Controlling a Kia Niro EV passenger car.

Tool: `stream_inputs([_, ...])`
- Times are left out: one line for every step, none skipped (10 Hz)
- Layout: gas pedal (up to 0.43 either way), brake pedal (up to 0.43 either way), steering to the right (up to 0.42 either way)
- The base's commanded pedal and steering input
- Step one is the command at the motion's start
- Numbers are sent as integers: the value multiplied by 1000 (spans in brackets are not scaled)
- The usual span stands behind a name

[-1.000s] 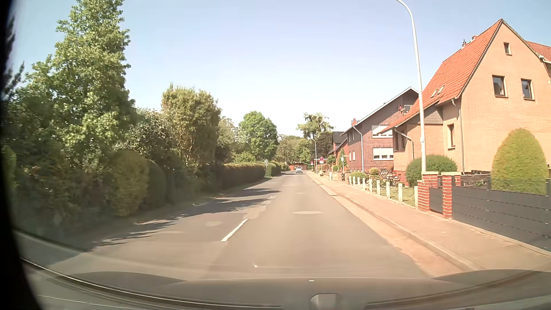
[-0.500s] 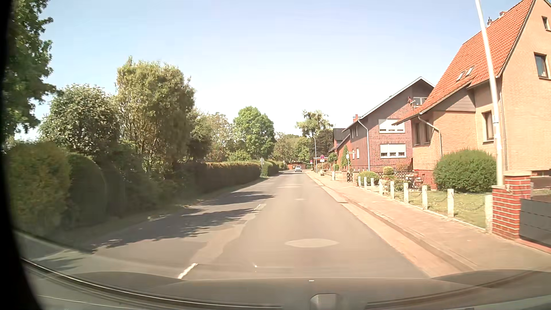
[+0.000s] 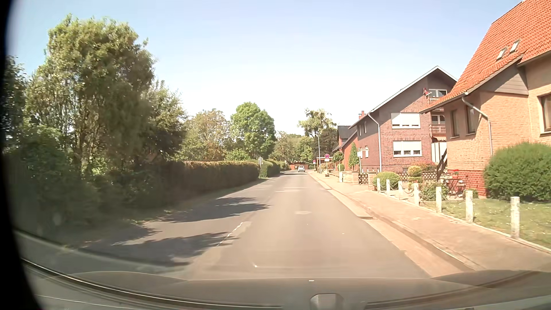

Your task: Follow the waypoints while adhering to traffic rules and regulations

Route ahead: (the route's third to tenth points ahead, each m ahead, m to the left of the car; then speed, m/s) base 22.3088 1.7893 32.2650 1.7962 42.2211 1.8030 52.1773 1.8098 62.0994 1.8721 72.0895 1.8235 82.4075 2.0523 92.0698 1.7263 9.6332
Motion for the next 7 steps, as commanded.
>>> stream_inputs([138,6,0])
stream_inputs([138,6,0])
stream_inputs([138,6,0])
stream_inputs([138,6,0])
stream_inputs([138,6,0])
stream_inputs([138,6,0])
stream_inputs([138,6,0])
